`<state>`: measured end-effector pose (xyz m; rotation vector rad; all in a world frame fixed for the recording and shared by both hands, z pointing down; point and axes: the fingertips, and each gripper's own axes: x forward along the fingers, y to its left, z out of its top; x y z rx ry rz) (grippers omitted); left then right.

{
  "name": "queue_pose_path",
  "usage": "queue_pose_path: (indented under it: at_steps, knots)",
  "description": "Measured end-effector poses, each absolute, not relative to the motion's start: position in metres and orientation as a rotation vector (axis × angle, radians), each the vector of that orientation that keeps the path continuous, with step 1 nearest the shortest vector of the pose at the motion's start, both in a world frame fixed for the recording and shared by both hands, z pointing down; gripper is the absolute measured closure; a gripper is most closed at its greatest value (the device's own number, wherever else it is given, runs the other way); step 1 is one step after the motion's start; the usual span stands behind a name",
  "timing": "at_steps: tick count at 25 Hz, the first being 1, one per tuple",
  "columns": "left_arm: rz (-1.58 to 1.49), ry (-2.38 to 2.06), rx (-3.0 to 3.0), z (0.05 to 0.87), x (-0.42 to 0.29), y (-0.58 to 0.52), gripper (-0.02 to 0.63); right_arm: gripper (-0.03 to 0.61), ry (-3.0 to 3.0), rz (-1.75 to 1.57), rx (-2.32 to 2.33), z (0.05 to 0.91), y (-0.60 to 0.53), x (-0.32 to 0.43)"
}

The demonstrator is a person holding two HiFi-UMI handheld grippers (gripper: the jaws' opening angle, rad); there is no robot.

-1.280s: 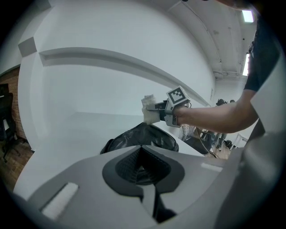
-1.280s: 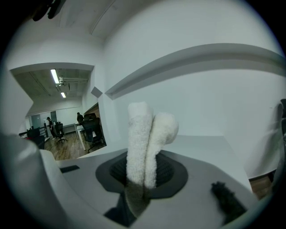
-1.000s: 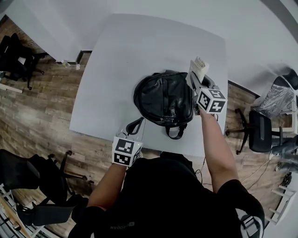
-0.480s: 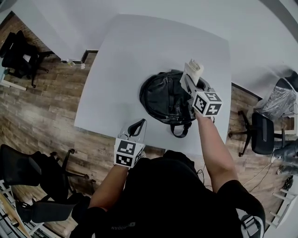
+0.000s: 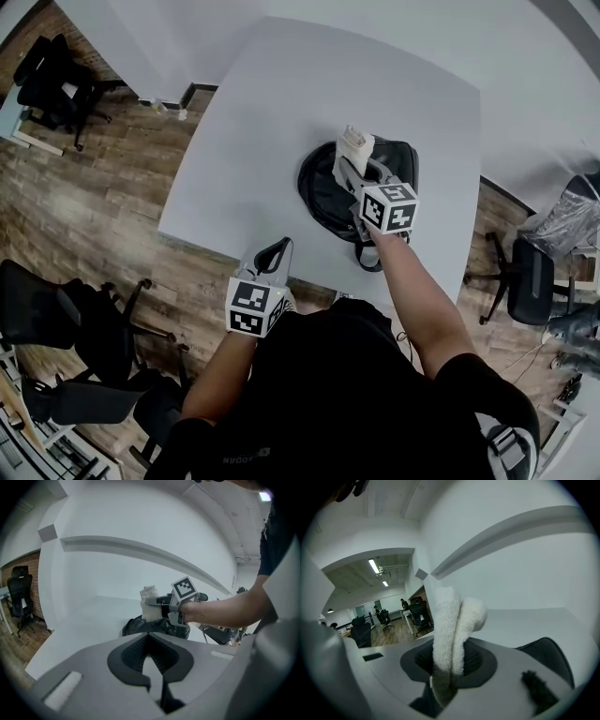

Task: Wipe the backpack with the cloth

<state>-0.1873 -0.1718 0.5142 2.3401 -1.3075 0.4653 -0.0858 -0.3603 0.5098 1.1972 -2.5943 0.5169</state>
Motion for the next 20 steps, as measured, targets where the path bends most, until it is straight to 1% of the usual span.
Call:
queue_pose_path:
  at_steps: [10,20]
  knots:
    - [0.457,-1.410,2.244,0.518,-0.221,-0.149,0.607,0.492,-2.618,0.562,1.029,0.537,-0.349,-0.146]
    - [0.453,-1.444,2.219,0.515,-0.226,-0.140,0.607,0.492,-2.610,0.592,0.987,0.547,-0.340,-0.153]
